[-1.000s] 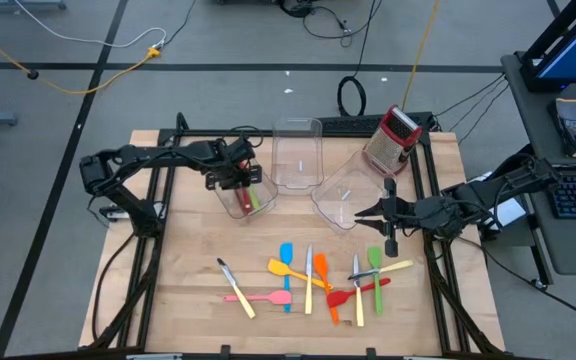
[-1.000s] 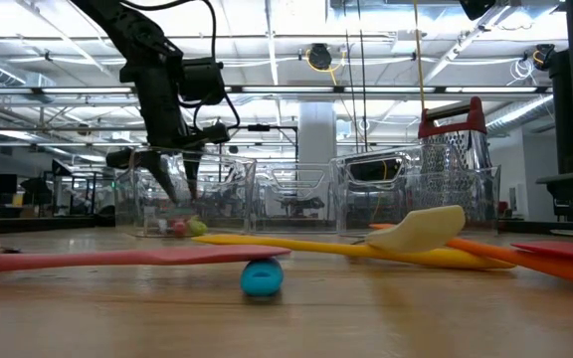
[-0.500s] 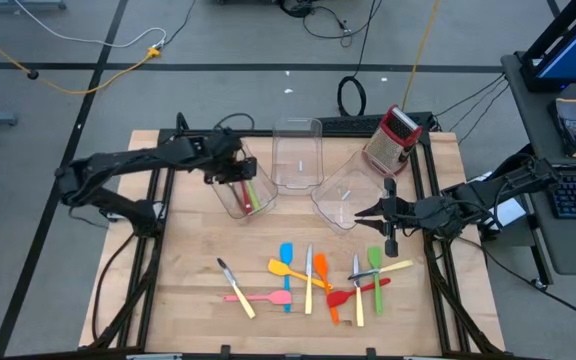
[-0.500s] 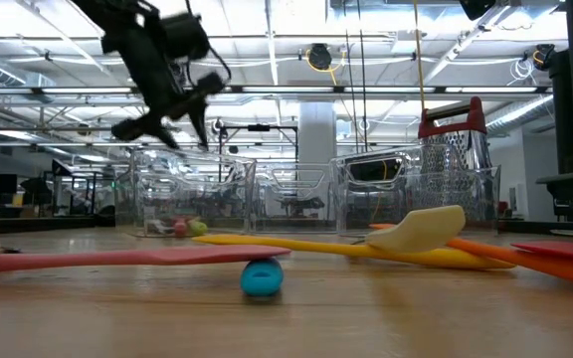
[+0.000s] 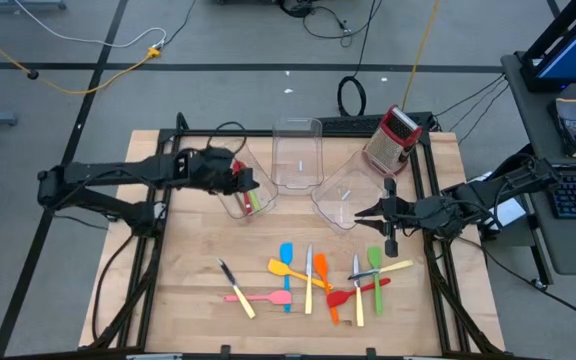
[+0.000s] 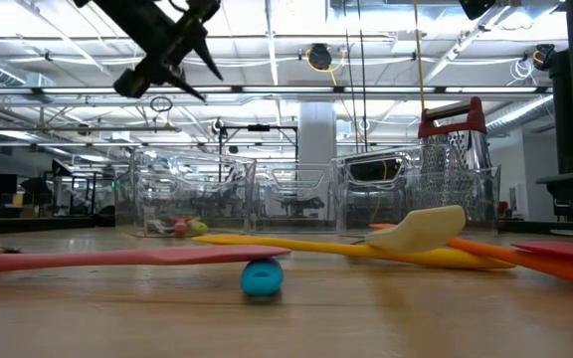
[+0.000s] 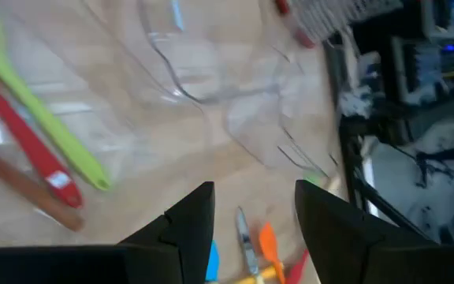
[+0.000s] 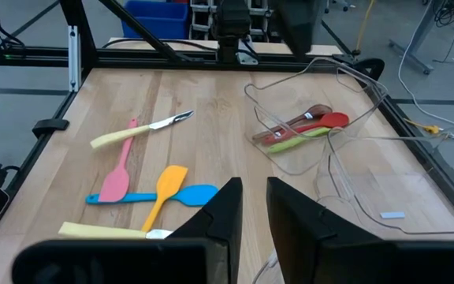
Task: Pick & Place Kitchen Items
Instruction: Put the yellow table knife into the right transparent bin
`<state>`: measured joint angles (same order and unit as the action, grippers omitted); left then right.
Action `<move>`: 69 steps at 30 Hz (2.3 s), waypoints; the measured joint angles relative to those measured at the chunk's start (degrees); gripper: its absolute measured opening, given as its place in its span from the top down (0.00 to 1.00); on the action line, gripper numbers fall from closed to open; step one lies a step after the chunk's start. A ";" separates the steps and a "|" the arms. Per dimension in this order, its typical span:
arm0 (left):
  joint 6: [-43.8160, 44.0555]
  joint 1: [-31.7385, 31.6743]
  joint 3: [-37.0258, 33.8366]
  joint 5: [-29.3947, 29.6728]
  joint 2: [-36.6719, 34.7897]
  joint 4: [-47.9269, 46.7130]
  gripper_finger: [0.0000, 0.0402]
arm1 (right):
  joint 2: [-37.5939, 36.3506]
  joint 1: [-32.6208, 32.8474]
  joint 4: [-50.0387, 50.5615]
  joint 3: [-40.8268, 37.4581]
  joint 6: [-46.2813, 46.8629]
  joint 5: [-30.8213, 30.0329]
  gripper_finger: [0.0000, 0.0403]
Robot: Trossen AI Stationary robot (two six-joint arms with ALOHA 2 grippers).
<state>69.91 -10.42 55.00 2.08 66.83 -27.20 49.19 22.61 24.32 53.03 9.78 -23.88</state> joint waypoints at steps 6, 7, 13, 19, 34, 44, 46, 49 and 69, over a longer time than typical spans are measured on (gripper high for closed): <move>5.45 8.47 0.00 4.67 0.07 2.14 0.55 | 0.00 0.00 -0.13 0.00 0.00 0.00 0.87; 7.20 10.06 0.00 5.73 0.09 2.02 0.55 | 0.00 -0.02 -0.13 0.00 0.00 0.07 0.87; 18.88 19.24 0.00 11.33 0.11 2.03 0.55 | 0.00 -0.02 -0.11 0.00 0.00 2.43 0.87; 29.47 27.73 0.00 16.39 0.46 1.93 0.55 | 0.00 0.00 0.14 0.00 -0.79 4.64 0.87; 52.10 40.28 -0.02 20.43 7.49 2.20 0.55 | 0.00 0.00 0.17 0.00 -2.12 4.68 0.87; 55.60 44.83 0.02 19.88 13.90 8.29 0.55 | 0.00 0.00 0.22 0.00 -1.07 4.72 0.87; 58.01 45.37 -0.02 18.31 15.10 7.94 0.55 | 0.00 0.00 0.39 0.00 -1.07 4.71 0.87; 62.60 45.48 -0.02 15.50 17.04 7.59 0.55 | 0.00 0.00 0.76 -0.01 -1.06 4.72 0.87; 73.46 45.67 -0.81 2.67 20.33 -4.30 0.55 | 0.00 0.00 0.79 -0.01 -0.84 4.72 0.87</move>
<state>143.36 35.24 54.20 4.75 87.15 -31.50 49.19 22.61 25.10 53.02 8.95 -19.16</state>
